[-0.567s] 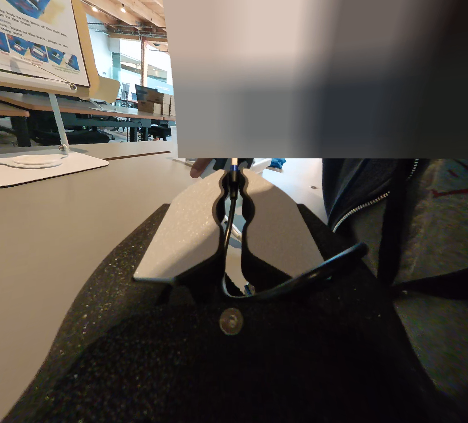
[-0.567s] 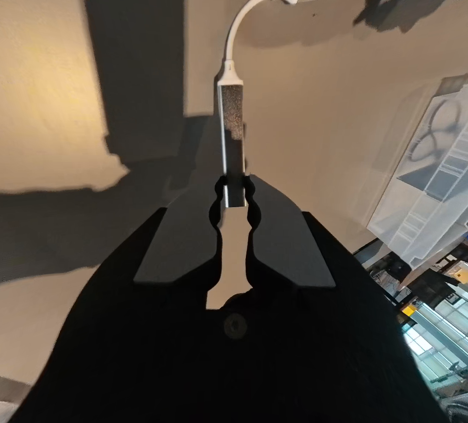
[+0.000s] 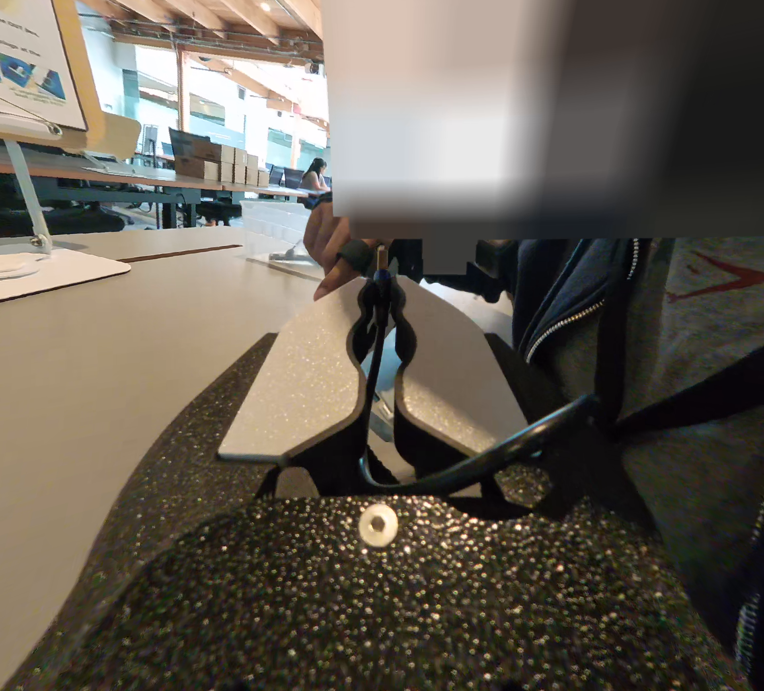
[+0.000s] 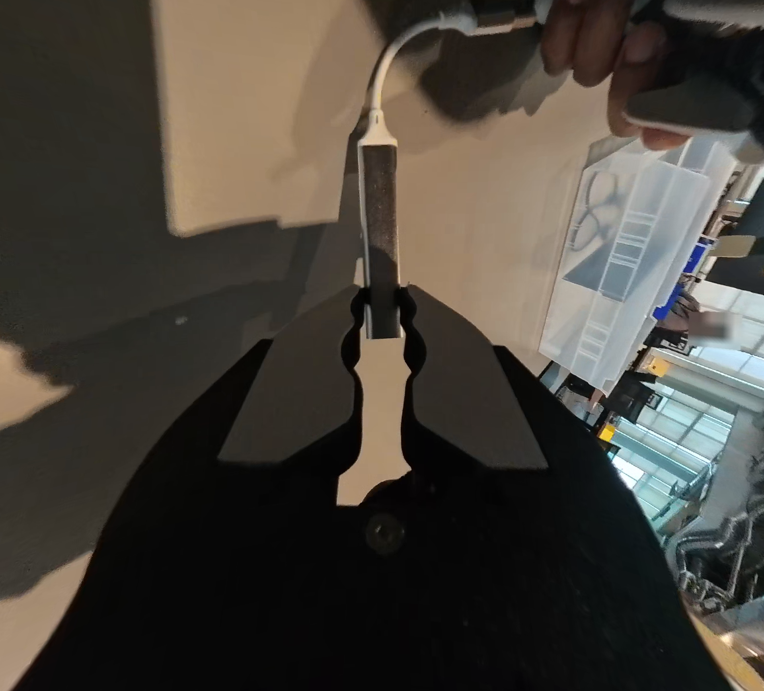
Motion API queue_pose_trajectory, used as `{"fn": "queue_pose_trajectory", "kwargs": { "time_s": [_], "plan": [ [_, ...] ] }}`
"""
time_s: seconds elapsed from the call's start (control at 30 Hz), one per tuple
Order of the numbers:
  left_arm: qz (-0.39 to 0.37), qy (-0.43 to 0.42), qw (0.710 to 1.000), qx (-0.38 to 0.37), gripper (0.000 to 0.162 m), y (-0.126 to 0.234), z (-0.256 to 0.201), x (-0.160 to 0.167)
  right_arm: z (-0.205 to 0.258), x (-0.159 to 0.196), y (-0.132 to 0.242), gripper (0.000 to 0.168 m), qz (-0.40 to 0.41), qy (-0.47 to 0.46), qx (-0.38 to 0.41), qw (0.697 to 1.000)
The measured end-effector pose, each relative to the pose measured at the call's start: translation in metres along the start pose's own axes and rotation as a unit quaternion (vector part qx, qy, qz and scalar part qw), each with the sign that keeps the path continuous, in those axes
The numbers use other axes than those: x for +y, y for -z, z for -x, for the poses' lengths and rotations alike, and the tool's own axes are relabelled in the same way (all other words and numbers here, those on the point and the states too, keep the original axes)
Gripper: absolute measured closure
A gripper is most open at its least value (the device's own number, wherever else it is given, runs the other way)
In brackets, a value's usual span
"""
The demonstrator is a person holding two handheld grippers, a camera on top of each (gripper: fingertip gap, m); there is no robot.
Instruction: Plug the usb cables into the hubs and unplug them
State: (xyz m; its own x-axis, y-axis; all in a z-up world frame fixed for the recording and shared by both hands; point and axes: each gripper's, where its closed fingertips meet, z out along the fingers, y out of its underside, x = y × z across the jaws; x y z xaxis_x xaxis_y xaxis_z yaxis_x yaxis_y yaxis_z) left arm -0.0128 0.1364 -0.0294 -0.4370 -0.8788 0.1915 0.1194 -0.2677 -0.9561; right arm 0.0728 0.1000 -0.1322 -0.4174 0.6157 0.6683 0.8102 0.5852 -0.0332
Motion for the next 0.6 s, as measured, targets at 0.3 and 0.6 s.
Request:
{"fn": "queue_pose_trajectory", "kwargs": {
  "time_s": [0.3, 0.6],
  "plan": [
    [0.201, -0.188, 0.961, 0.036, 0.155, -0.018, 0.009, 0.03, 0.004, -0.012, -0.001, 0.153, -0.025, -0.026, 0.071, 0.997],
    [0.189, -0.259, 0.942, 0.102, 0.154, -0.026, 0.012, 0.007, 0.011, -0.013, 0.001, 0.153, -0.061, -0.042, 0.104, 0.992]
  ]
}}
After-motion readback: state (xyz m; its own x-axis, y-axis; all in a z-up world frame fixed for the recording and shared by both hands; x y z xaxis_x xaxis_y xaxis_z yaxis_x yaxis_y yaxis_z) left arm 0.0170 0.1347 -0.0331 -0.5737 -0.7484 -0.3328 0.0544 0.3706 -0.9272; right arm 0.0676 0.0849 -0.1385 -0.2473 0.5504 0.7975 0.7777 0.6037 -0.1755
